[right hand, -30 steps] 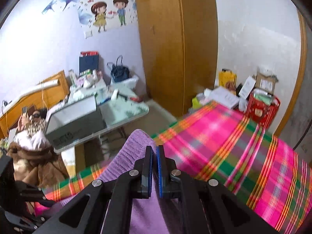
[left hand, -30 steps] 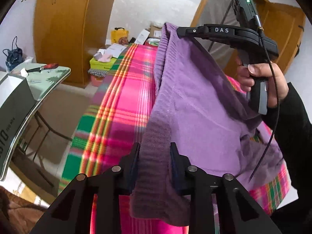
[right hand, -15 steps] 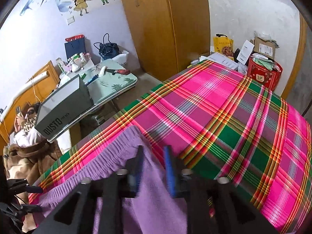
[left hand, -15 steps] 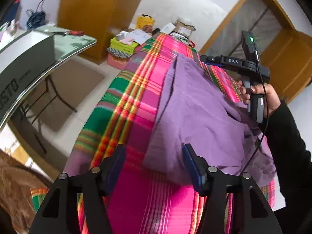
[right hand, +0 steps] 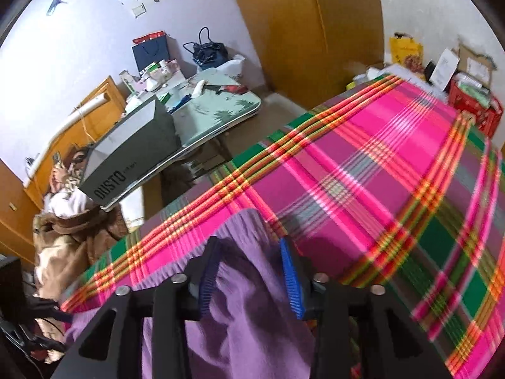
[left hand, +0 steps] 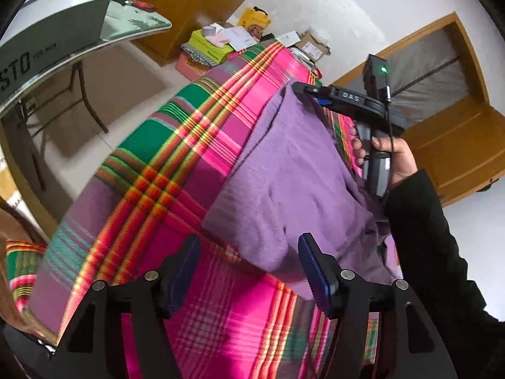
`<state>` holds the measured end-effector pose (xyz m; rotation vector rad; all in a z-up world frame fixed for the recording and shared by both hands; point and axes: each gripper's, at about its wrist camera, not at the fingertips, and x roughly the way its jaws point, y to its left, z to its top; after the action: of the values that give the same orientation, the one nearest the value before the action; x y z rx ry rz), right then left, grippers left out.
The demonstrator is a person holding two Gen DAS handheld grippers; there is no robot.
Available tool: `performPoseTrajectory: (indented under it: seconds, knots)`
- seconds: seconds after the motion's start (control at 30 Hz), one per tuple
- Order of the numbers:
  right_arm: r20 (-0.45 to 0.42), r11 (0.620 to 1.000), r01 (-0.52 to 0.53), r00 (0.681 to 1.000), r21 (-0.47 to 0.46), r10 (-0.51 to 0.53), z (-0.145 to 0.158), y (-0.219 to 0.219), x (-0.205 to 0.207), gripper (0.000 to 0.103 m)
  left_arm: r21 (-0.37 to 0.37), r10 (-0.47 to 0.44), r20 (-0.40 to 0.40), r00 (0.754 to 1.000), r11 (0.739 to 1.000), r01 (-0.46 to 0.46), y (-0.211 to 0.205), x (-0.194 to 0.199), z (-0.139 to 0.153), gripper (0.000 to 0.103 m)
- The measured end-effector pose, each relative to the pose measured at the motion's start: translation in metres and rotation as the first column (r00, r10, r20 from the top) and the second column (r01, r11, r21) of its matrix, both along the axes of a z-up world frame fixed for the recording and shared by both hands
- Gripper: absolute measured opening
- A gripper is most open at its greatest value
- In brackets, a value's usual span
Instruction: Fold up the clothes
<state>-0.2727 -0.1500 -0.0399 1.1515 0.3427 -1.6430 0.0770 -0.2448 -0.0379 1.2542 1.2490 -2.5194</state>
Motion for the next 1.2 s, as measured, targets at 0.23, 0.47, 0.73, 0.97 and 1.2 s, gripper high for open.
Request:
performPoseTrajectory:
  seconds: [0.23,0.47,0.73,0.97,1.2]
  knots:
    - [0.008,0.999,-0.015,1.000,0.032,0.015,-0.006,0.000,0.006,0.034,0.055,0.027,-0.021,0.999,0.998,-0.026,0.000,-0.015,-0.003,0.064]
    - [0.037,0.999,-0.019,0.999,0.044,0.017,-0.009,-0.003,0.005,0.036,0.166,0.104,-0.039,0.994,0.981,-0.096,-0.019,-0.015,-0.007,0.064]
    - [-0.038,0.999,0.033,0.999,0.015,-0.033,0.006,0.000,0.008,0.008,-0.005,0.082,-0.026,0.996,0.997,-0.082,-0.006,-0.027,0.006,0.013]
    - [-0.259,0.983,0.091,0.957,-0.162,-0.131,0.092,0.014,0.018,0.008,-0.285,0.033,-0.190,0.981,0.955,-0.087,0.003,-0.031,0.079,0.011]
    - [-0.421,0.933,0.075,0.878,-0.353,-0.230,0.179,0.016,0.038,0.008,-0.476,0.054,-0.263,0.963,0.861,-0.178,-0.005,-0.033,0.124,0.011]
